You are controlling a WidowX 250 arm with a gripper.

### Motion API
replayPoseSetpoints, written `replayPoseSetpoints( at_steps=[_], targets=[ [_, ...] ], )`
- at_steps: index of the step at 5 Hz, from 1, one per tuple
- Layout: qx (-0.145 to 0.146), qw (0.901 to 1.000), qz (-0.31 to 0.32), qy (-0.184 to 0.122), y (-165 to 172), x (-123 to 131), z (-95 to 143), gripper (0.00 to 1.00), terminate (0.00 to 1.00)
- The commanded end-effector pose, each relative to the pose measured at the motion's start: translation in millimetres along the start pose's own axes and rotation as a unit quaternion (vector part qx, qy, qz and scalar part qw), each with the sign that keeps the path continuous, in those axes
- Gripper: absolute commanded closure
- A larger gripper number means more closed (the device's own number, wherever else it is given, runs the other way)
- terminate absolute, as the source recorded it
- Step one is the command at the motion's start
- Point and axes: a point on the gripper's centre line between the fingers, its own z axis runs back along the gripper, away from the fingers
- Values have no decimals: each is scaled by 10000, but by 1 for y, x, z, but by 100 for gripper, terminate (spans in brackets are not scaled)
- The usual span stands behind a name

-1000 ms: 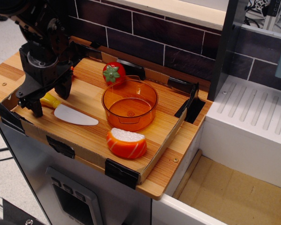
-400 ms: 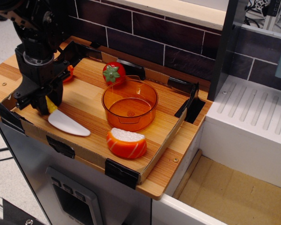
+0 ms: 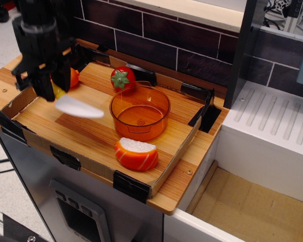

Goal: Put knife in pot

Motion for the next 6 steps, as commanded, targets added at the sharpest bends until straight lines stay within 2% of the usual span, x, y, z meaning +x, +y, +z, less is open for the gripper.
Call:
replayPoseSetpoints(
  at_steps=[1,4,5,6],
  targets=[
    [-203,9992,155,317,-7,-20,51,100,0],
    [-40,9978,570,334,-50,-101,38,100,0],
    [-130,9977,627,220,-59,-119,28,100,0],
    [-172,9972,724,58,-71,-122,15,100,0]
  ],
)
